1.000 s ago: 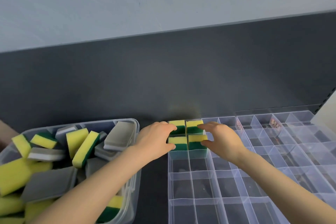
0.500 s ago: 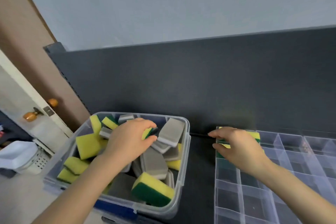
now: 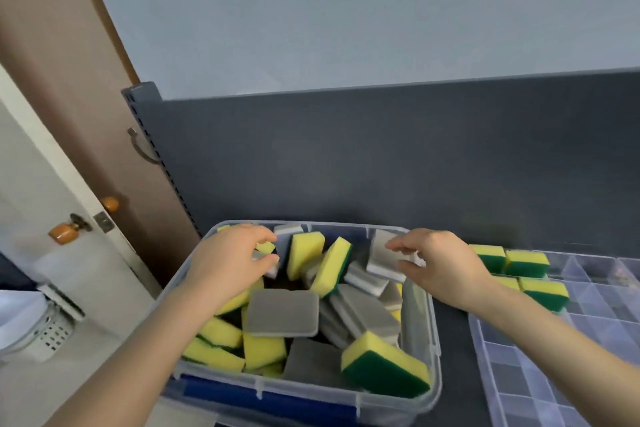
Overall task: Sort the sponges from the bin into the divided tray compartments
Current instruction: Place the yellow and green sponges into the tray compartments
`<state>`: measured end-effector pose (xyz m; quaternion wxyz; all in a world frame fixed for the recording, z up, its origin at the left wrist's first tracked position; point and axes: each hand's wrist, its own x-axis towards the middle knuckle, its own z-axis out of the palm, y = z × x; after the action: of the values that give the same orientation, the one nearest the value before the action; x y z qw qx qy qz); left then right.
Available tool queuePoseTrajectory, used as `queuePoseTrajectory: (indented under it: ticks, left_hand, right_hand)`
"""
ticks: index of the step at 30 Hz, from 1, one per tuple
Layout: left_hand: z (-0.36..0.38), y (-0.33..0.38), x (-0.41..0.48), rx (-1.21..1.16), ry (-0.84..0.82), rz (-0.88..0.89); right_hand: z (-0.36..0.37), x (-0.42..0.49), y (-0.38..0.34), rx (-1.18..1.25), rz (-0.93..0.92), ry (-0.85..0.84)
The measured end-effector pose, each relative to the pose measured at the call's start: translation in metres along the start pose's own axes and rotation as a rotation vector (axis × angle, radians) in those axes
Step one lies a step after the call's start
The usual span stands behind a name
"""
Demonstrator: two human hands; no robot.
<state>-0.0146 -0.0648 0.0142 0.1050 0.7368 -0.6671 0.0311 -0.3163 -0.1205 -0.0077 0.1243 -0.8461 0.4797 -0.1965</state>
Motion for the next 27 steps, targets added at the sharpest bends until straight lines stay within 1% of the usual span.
queuePoseTrajectory:
  ticks: [3, 9, 12, 14, 17, 19, 22, 25, 27]
  left_hand:
    - [0.001, -0.025, 0.010, -0.027, -0.009, 0.010]
    - [0.003, -0.071, 0.023, -0.011, -0.061, 0.021]
    - [0.008, -0.088, 0.023, -0.007, -0.105, 0.026]
    - [0.012, -0.096, 0.021, -0.015, -0.130, 0.029]
    - [0.014, -0.104, 0.017, -0.047, -0.134, 0.038]
    - [0.009, -0.107, 0.012, -0.081, -0.126, 0.040]
    - [-0.002, -0.106, 0.002, -0.096, -0.127, 0.058]
    - [0.002, -0.094, -0.015, -0.048, -0.215, 0.123]
    - [0.011, -0.086, -0.024, -0.005, -0.264, 0.155]
  right_hand:
    - [0.014, 0.016, -0.023, -0.074, -0.054, -0.039]
    - [0.054, 0.043, -0.057, -0.274, -0.296, -0.237]
    - [0.065, 0.051, -0.066, -0.392, -0.340, -0.319]
    - [0.071, 0.056, -0.069, -0.448, -0.346, -0.326]
    - [0.075, 0.062, -0.070, -0.450, -0.323, -0.276]
    - [0.069, 0.065, -0.074, -0.339, -0.276, -0.205]
    - [0.054, 0.064, -0.084, -0.129, -0.187, -0.043]
    - [0.047, 0.062, -0.094, -0.010, -0.133, 0.089]
    - [0.047, 0.058, -0.099, 0.016, -0.109, 0.090]
